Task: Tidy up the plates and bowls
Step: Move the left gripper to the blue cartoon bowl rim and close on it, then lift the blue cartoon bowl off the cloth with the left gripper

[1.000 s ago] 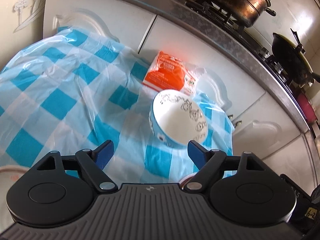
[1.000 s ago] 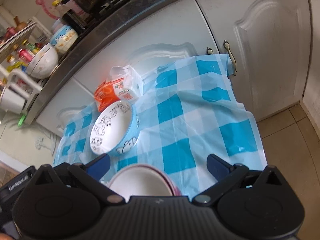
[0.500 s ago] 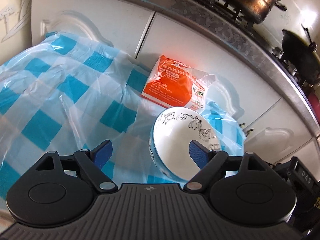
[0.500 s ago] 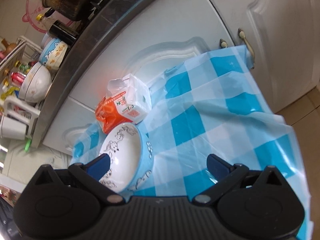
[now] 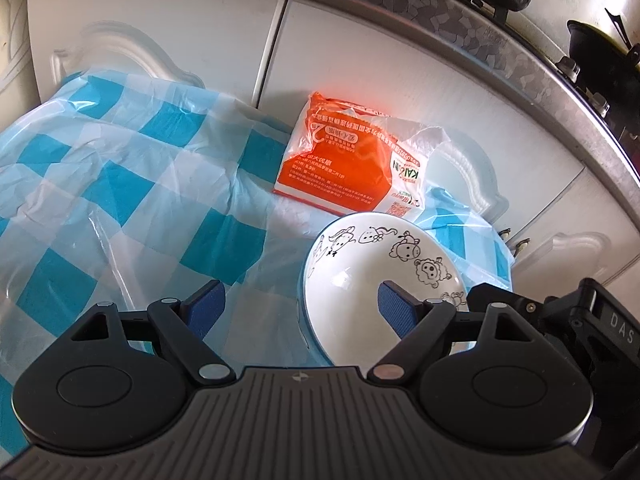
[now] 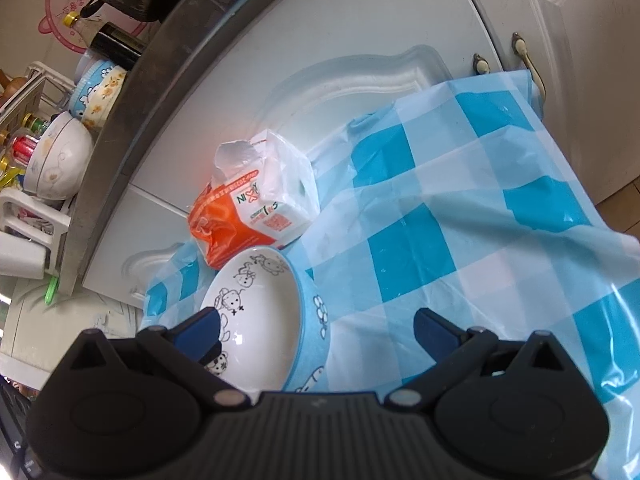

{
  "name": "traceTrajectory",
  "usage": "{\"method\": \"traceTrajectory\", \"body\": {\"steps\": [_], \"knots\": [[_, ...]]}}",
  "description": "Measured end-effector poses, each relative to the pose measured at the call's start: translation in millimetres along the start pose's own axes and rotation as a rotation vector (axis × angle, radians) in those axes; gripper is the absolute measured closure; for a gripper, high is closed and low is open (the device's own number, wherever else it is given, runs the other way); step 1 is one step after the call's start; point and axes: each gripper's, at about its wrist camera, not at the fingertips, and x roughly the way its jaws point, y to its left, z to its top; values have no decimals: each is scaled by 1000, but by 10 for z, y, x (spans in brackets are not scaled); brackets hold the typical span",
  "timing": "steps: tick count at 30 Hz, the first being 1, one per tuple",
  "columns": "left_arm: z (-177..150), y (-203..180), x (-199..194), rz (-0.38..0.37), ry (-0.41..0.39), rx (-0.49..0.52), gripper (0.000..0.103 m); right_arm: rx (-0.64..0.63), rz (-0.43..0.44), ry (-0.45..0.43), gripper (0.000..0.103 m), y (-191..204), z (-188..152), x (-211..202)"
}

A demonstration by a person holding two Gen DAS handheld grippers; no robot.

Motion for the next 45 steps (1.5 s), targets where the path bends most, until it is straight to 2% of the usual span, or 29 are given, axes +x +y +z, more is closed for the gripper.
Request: {"method": "traceTrajectory", "body": {"steps": [3, 5, 6, 8, 15, 17, 18, 26, 37, 45], "knots": [[6, 3, 50, 0, 13, 5, 8, 21, 11, 15, 1, -11, 9, 50], [8, 10, 89, 2, 28, 1, 16, 15, 16, 14, 1, 10, 6, 79], [6, 12, 104, 6, 35, 3, 19, 7, 20, 12, 4, 21, 7, 86], [-2, 9, 142, 15, 44, 8, 30, -7, 36, 19, 11, 47, 10, 118], [-28, -4, 220, 21, 66, 25, 50, 3, 52, 51, 31, 48, -37, 228], [-37, -1, 237, 22, 70, 29, 60, 12, 46, 49, 37, 29, -48, 240], [-41, 4, 238, 21, 70, 31, 61, 17, 52, 50, 40, 17, -56, 246], [-72, -23, 200, -11, 51, 41, 77, 36, 100, 50, 40, 6, -114, 252], [-115, -10, 155, -47, 45, 9, 84, 30, 136, 41, 37, 27, -149, 218], [-150, 8, 126, -68, 47, 4, 85, -22, 123, 41, 34, 78, -183, 181]]}}
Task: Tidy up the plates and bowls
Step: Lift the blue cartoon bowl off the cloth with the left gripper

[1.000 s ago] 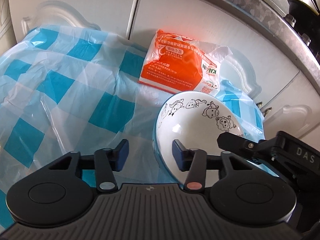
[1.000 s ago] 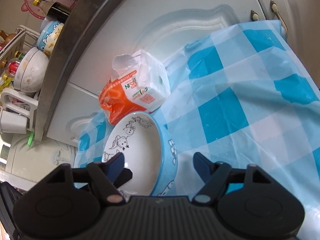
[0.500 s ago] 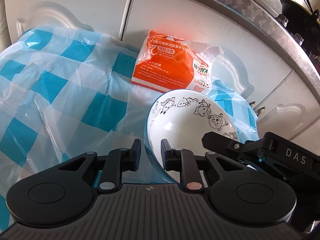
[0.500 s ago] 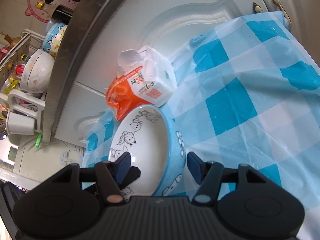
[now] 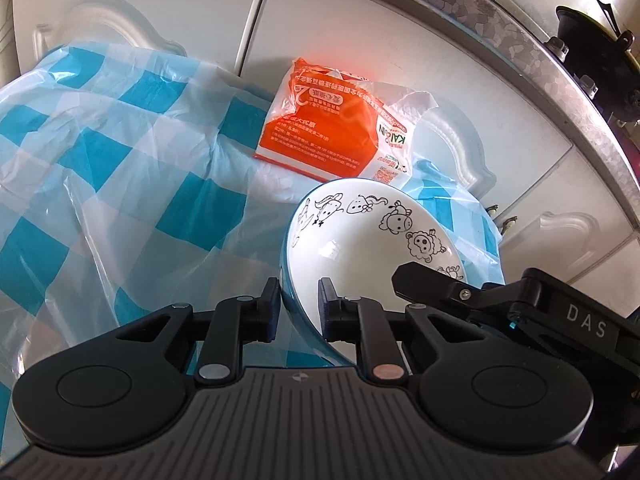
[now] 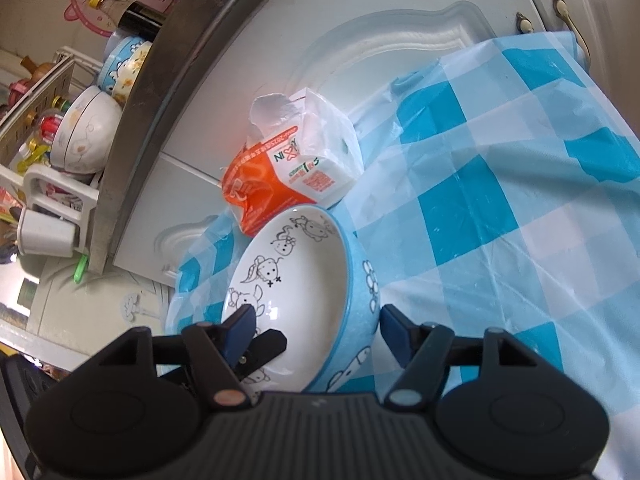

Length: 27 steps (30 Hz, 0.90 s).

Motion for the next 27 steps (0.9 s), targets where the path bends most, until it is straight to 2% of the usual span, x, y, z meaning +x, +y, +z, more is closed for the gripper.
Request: {"method": "traceTrajectory", "body": {"steps": [15, 27], "knots": [[-163, -13, -244, -1, -39, 16, 85, -92, -10, -9, 33, 163, -125, -177], [-229, -43, -507, -14, -58, 8, 85, -115, 23, -23, 33, 254, -185, -383]]}}
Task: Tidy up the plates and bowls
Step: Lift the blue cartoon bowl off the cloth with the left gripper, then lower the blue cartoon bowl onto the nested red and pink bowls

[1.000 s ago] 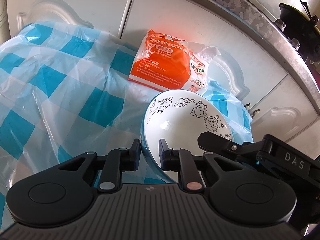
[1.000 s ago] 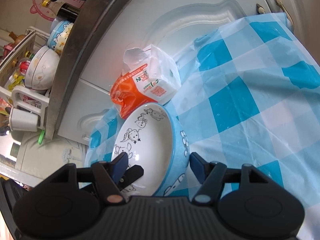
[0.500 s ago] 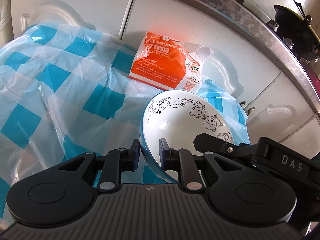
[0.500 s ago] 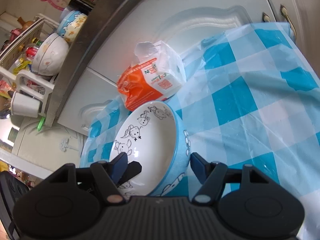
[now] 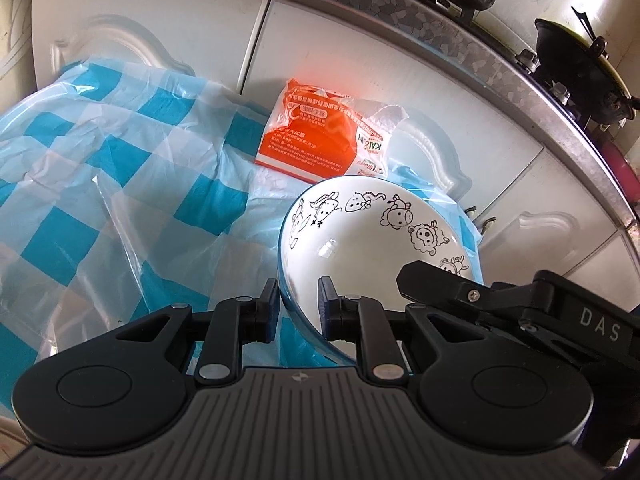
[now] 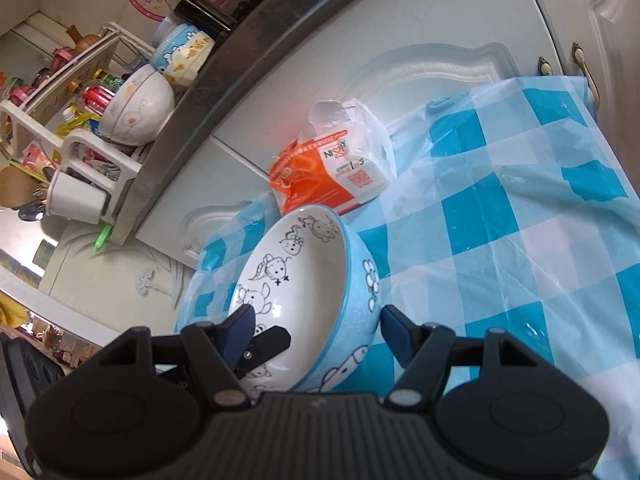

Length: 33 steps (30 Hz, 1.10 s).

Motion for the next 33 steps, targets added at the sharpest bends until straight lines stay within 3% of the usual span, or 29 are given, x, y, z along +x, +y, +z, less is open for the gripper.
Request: {"method": "traceTrajectory", "body": {"steps": [16, 33], "knots": [[-54, -262, -397, -6, -34, 27, 85, -13, 14, -11, 33, 64, -109, -380], [-335, -583, -793, -26, -34, 88, 85, -20, -1, -8, 34, 42, -355, -924]]}}
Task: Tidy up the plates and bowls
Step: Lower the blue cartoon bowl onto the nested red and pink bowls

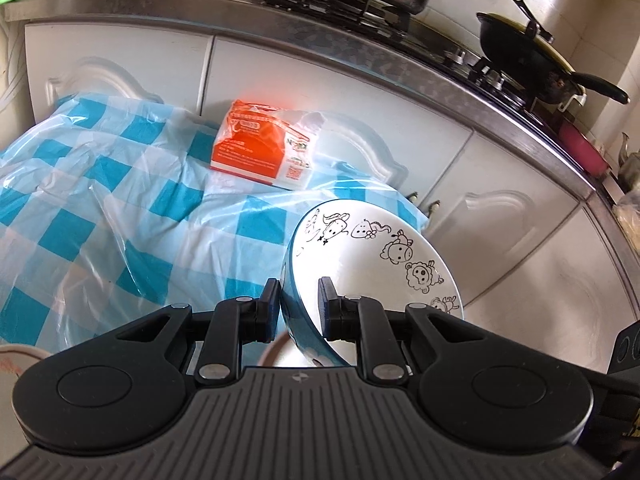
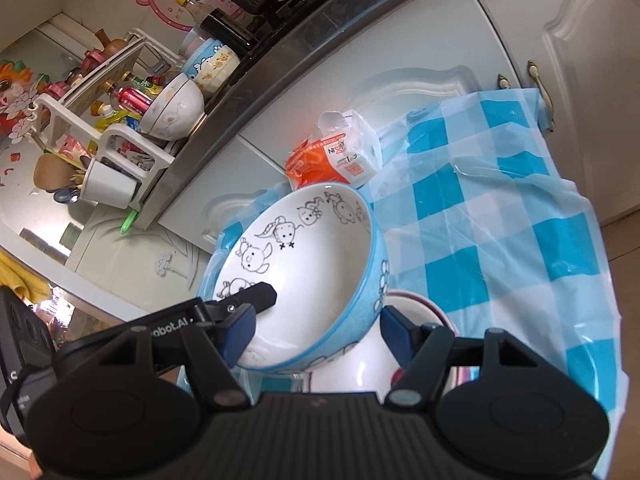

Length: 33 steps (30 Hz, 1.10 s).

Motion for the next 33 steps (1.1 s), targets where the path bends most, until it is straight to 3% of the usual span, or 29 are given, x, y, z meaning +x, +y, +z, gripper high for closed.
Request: {"method": "traceTrajectory", "body": {"steps": [19, 33], "knots": [[-476, -26, -376, 7, 62, 83, 85, -52, -5, 34, 34, 53, -367, -394], [-632, -84, -259, 43, 77, 149, 84, -30, -34, 45, 35, -90, -504, -342]]}}
